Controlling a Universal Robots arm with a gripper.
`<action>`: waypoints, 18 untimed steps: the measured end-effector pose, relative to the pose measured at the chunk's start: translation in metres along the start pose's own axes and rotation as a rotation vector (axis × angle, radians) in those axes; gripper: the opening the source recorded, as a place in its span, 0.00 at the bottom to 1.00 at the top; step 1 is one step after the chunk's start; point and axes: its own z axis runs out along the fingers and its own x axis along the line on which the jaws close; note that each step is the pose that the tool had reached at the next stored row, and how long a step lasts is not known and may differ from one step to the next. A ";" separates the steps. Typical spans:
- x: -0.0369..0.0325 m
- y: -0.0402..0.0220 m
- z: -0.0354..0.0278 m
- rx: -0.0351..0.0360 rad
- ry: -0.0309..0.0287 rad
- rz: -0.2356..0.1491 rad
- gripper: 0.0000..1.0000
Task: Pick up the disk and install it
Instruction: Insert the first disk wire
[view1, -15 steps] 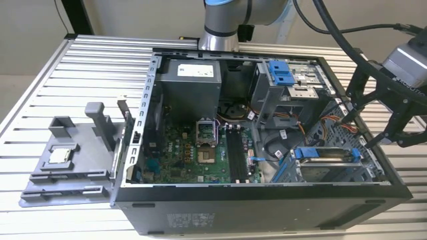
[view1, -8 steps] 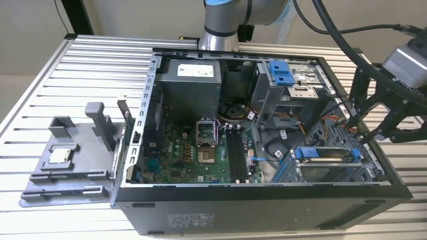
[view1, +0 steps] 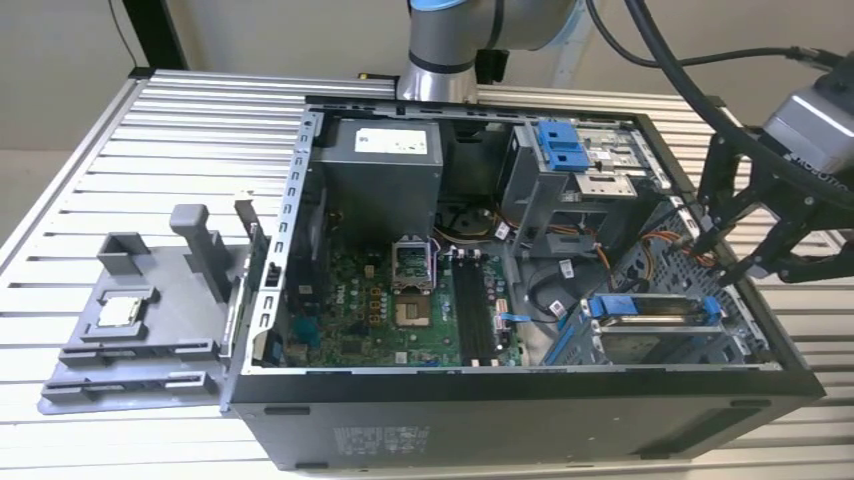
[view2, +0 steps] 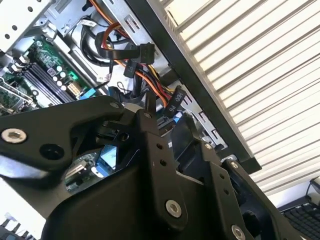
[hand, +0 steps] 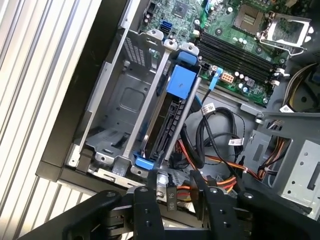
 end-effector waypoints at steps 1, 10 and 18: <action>-0.0005 -0.0003 0.0000 0.0000 0.0000 0.000 1.00; -0.0014 -0.0030 -0.0007 -0.0013 -0.0005 0.000 1.00; -0.0016 -0.0032 -0.0007 -0.0013 -0.0005 0.000 0.00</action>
